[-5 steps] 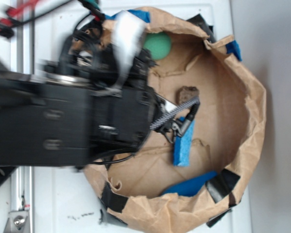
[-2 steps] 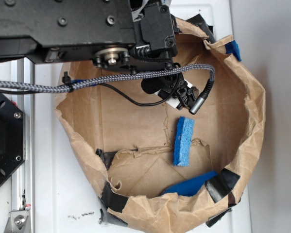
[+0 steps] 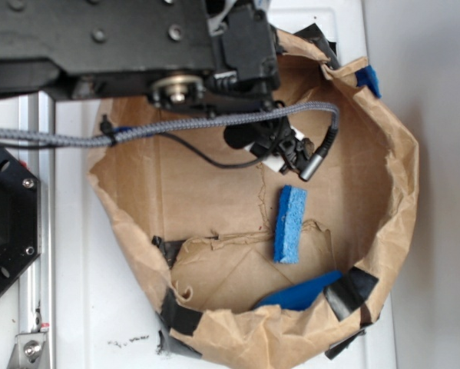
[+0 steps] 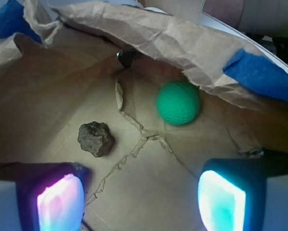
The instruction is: Grab the green ball.
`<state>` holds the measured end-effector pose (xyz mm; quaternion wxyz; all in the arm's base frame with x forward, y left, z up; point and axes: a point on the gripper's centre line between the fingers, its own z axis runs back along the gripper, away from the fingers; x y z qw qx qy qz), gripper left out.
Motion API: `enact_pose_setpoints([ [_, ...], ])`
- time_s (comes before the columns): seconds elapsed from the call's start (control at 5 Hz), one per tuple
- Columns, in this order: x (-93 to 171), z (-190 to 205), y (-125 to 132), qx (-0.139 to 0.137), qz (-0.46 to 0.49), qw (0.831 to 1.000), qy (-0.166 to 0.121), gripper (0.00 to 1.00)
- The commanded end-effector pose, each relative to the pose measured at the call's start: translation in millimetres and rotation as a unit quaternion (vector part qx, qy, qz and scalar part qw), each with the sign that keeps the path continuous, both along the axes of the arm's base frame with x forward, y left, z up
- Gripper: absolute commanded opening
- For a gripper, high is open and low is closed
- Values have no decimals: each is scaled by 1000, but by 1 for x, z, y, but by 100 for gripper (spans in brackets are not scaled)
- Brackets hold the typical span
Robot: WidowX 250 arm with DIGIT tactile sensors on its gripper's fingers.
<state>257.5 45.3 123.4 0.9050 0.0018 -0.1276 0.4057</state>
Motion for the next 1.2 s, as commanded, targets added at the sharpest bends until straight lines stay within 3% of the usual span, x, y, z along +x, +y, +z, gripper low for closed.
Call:
enact_pose_setpoints([
  [0.0,14,-9,12,-2,26,1000,-1,100],
  [0.2,21,-24,10,3,34,999,-7,100],
  [0.4,30,-27,6,-11,37,999,-10,100],
  [0.8,38,-35,4,2,47,999,-13,100],
  [1.0,36,-41,9,26,60,998,-13,100],
])
